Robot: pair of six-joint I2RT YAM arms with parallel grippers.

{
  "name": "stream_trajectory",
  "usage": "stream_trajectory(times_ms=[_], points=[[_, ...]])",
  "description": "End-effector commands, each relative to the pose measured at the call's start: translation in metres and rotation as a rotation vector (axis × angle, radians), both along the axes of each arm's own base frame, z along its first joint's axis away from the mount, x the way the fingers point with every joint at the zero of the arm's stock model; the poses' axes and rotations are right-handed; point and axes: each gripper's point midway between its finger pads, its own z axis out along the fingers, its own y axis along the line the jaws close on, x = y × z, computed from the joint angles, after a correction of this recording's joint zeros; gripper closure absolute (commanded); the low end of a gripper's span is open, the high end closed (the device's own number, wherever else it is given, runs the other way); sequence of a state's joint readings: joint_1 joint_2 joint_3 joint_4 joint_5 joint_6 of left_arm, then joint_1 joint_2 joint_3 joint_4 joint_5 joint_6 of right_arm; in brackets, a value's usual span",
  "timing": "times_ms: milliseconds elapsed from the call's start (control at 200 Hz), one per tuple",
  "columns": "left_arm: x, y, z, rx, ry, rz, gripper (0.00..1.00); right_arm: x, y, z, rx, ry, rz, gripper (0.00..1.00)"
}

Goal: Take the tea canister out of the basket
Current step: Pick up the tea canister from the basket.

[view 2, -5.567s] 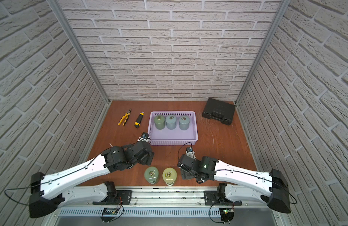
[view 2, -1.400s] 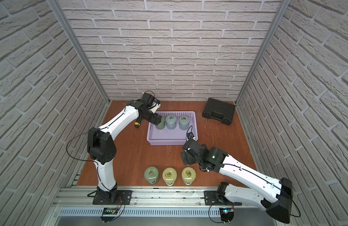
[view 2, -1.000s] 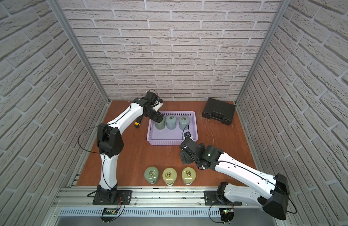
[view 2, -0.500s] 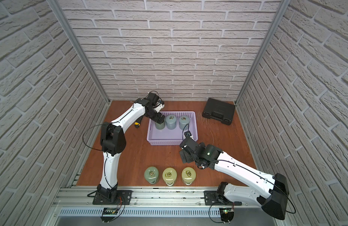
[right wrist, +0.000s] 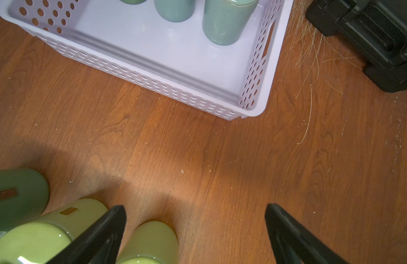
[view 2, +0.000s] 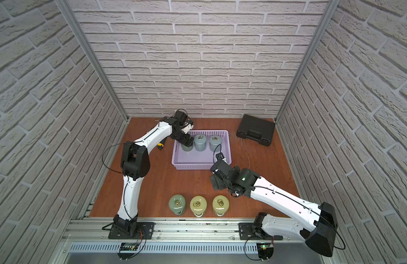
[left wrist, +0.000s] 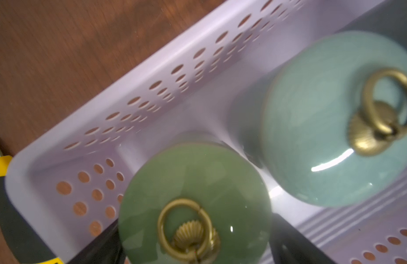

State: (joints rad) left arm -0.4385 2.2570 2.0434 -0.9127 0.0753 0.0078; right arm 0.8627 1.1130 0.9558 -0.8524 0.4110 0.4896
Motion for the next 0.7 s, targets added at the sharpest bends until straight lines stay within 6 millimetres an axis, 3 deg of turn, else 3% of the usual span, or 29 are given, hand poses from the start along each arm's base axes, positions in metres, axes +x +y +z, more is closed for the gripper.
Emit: stream_trajectory(times_ms=[0, 335, 695], points=[[0.0075, -0.0007, -0.0034, -0.007, -0.003, 0.001, 0.04, 0.0054, -0.001, 0.0092, 0.014, -0.029, -0.018, 0.0], [0.0108, -0.003, -0.011, -0.013, 0.006, 0.01, 0.1, 0.0027, -0.0054, 0.0111, 0.015, -0.029, -0.029, 0.0], [0.012, -0.0031, -0.0034, -0.022, -0.009, 0.022, 0.31, 0.0012, -0.0088, 0.0107, 0.025, -0.032, -0.047, 0.0]])
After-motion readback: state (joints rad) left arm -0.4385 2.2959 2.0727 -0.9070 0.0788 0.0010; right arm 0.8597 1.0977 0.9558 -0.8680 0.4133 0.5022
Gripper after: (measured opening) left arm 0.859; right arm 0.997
